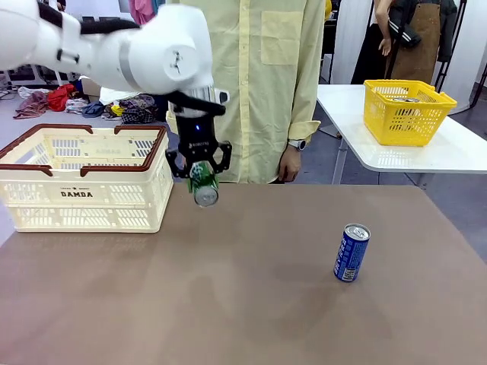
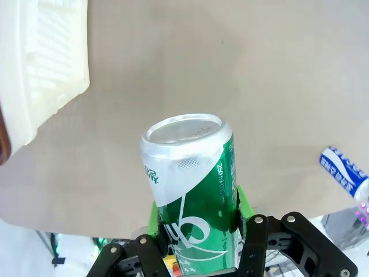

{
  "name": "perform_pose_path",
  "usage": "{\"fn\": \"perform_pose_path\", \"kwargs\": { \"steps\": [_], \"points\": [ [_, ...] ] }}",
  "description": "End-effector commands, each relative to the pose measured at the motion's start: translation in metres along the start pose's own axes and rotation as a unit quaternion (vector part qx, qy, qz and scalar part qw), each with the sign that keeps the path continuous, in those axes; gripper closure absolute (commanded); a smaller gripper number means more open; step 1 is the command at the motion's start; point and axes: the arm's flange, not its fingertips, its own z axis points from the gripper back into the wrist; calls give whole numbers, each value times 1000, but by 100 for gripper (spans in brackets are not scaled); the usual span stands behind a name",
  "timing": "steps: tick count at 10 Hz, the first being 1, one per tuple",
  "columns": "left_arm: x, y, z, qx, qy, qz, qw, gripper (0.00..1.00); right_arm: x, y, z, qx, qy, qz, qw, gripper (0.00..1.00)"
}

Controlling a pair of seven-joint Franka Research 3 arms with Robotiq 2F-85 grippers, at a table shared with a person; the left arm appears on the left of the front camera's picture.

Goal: Place the drinks into the Shopping basket.
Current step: Pick up one drink and place it into the Shopping basket.

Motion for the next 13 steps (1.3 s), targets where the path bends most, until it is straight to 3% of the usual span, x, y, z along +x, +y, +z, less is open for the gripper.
{"fn": "perform_pose_path", "kwargs": {
  "steps": [1,2,3,7,9,10,13],
  "points": [
    [-3,6,-3,-26,-3,-4,1000,100,4,4,0,7,-6,3,1000,0],
    [-7,7,-12,-66,3,24,998,100,4,4,0,7,-6,3,1000,0],
    [-1,2,6,-7,-1,-8,1000,100,4,4,0,7,-6,3,1000,0],
    [-1,0,-3,-17,3,-5,1000,100,4,4,0,7,-6,3,1000,0],
    [32,-7,43,-19,1,-88,996,100,4,4,0,7,-6,3,1000,0],
    [56,9,79,-34,31,-168,985,100,4,4,0,7,-6,3,1000,0],
    [107,92,154,-105,-17,-230,967,100,4,4,0,7,-6,3,1000,0]
  ]
}}
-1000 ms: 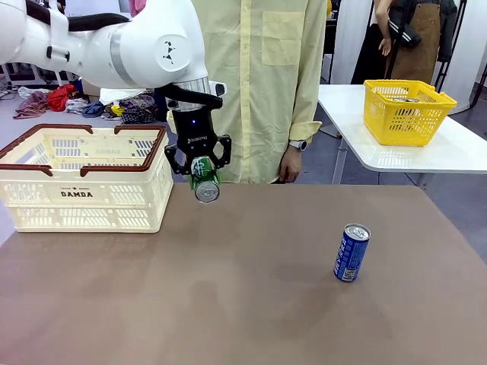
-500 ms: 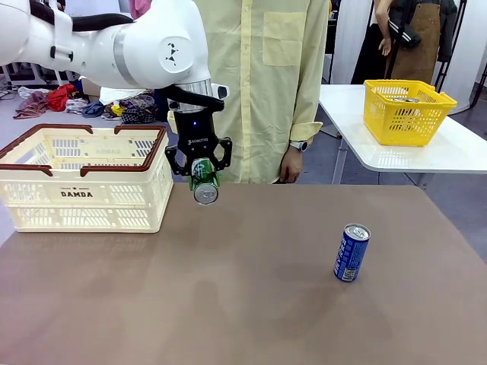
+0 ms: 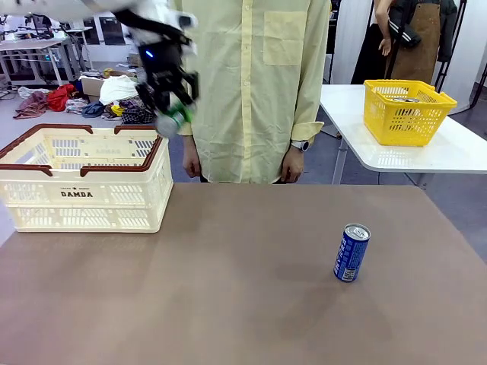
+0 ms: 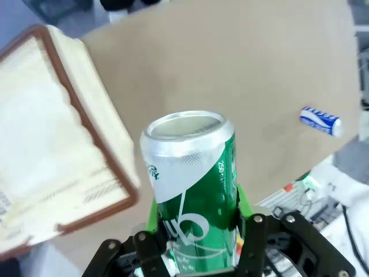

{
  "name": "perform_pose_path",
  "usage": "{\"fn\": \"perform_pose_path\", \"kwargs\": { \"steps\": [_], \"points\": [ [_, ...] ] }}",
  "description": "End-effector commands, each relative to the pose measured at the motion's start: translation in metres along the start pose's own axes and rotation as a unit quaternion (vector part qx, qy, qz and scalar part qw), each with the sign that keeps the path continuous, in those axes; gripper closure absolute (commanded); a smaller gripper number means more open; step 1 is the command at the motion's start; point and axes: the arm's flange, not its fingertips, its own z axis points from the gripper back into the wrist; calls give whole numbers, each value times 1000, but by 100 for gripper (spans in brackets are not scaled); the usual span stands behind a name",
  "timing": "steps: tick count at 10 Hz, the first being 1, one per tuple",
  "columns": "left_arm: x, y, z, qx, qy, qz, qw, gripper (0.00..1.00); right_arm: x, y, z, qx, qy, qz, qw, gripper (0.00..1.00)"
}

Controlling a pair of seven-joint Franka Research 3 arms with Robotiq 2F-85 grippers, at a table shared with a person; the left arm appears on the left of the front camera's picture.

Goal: Place the drinks into the Shopping basket.
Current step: Pick up one drink and place it into the Shopping basket.

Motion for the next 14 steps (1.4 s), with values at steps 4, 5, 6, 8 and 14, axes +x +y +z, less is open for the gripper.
{"fn": "perform_pose_path", "kwargs": {
  "steps": [4,5,6,8,14],
  "points": [
    [-23,137,38,-36,-61,26,997,100,4,4,0,7,-6,3,1000,0],
    [-35,158,21,-33,-101,94,990,100,4,4,0,7,-6,3,1000,0],
    [-43,176,0,-40,-137,145,979,100,4,4,0,7,-6,3,1000,0],
    [-47,202,-29,-49,-144,183,971,100,4,4,0,7,-6,3,1000,0],
    [-39,228,-50,-41,-129,208,969,100,4,4,0,7,-6,3,1000,0]
  ]
}}
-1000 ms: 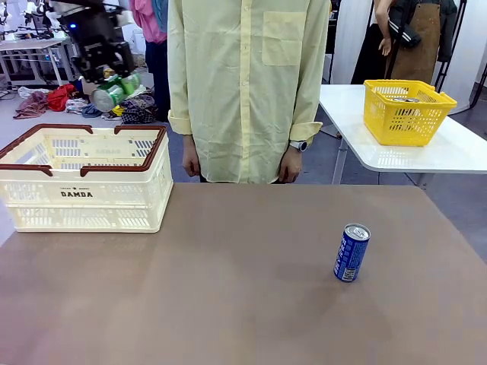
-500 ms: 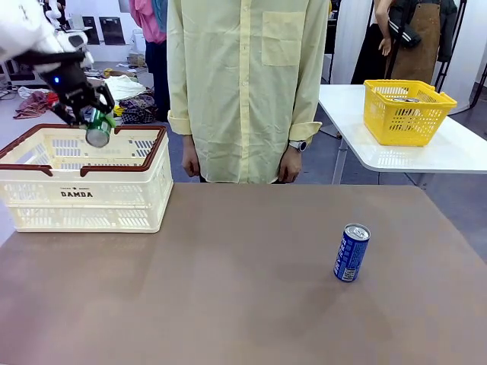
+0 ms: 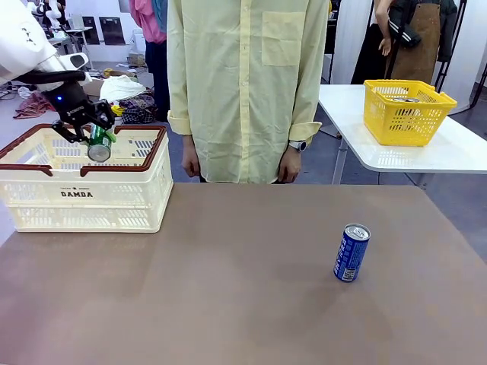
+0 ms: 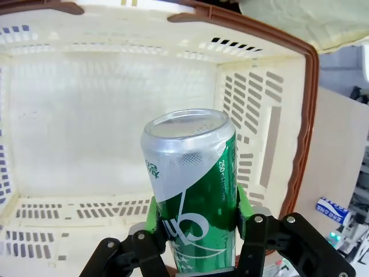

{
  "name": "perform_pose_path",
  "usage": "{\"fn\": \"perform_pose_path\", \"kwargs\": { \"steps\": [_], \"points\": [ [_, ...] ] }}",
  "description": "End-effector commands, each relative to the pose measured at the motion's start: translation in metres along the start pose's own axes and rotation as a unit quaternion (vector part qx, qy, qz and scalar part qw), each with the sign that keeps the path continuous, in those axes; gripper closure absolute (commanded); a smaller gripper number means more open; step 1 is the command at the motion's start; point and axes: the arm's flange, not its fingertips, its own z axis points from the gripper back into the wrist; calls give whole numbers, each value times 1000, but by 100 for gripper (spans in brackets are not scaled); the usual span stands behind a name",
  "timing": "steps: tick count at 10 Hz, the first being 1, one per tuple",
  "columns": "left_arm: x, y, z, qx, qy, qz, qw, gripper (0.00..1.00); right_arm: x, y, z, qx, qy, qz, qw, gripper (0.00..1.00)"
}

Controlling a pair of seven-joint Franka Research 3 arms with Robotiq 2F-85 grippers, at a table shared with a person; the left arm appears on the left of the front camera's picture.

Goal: Place the drinks into the Shopping basket.
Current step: Pick up one drink and place it into the Shopping basket.

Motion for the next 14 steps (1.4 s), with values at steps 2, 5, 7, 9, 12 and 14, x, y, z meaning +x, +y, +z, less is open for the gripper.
{"fn": "perform_pose_path", "kwargs": {
  "steps": [2,5,7,9,12,14],
  "points": [
    [5,-15,-5,38,21,-44,998,100,4,4,0,7,-7,4,1000,0],
    [17,-16,-32,72,9,-112,991,100,4,4,0,7,-7,4,1000,0],
    [16,-13,-45,88,25,-114,989,100,4,4,0,7,-7,4,1000,0],
    [12,-6,-66,108,32,-112,987,100,4,4,0,7,-7,4,1000,0],
    [19,-3,-96,132,51,-109,984,100,4,4,0,7,-7,4,1000,0],
    [28,-3,-114,151,57,-96,982,100,4,4,0,7,-7,4,1000,0]
  ]
}}
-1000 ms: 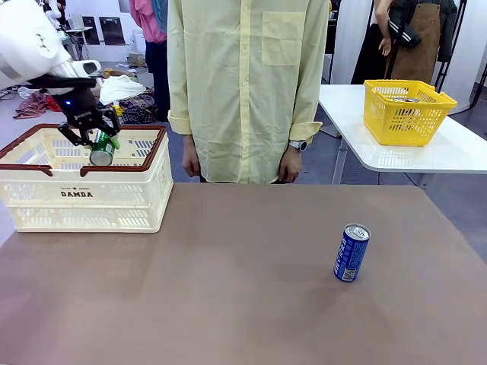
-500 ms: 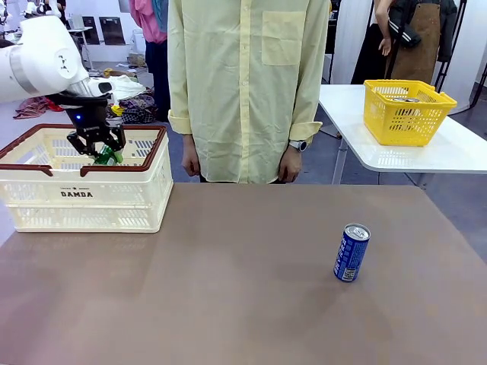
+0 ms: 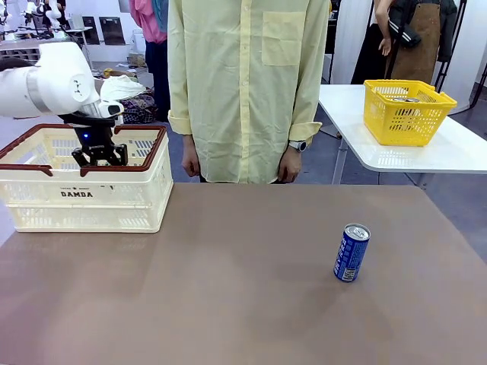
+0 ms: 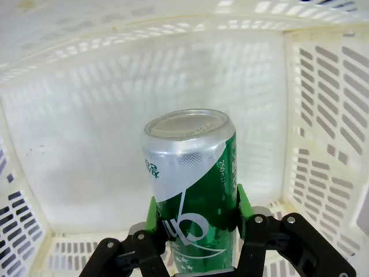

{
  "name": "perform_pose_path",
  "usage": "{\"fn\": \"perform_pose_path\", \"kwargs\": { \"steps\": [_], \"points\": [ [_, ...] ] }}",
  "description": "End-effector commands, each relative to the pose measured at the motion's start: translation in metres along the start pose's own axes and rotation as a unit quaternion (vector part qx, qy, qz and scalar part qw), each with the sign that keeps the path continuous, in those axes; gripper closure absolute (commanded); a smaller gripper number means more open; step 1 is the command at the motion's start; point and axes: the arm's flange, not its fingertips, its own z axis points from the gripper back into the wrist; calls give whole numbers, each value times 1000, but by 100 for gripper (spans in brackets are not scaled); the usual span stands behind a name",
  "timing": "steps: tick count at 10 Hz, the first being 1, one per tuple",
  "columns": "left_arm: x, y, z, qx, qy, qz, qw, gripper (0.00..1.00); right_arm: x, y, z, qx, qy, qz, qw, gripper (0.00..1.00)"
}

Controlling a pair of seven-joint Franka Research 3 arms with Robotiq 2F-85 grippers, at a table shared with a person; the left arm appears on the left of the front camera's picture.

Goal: Place the drinks into the Shopping basket.
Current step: Pick up one drink and place it into the Shopping basket.

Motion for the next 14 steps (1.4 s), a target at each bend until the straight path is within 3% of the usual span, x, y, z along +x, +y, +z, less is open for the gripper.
{"fn": "perform_pose_path", "kwargs": {
  "steps": [1,2,3,4,5,11,13,14],
  "points": [
    [14,-5,2,18,-6,11,1000,100,4,4,0,7,-7,4,1000,0],
    [16,-5,2,14,-6,10,1000,100,4,4,0,7,-7,4,1000,0],
    [15,-4,2,8,-12,9,1000,89,4,4,0,7,-7,4,1000,0],
    [14,-3,3,6,-13,11,1000,40,4,4,0,7,-7,4,1000,0],
    [13,-3,3,4,-13,9,1000,0,4,4,0,7,-7,4,1000,0],
    [8,-5,4,10,-5,0,1000,0,4,4,0,7,-7,4,1000,0],
    [-17,-6,42,-15,-16,-5,1000,0,4,4,0,7,-7,4,1000,0],
    [-35,-7,78,-55,-13,-37,998,0,4,4,0,7,-7,4,1000,0]
  ]
}}
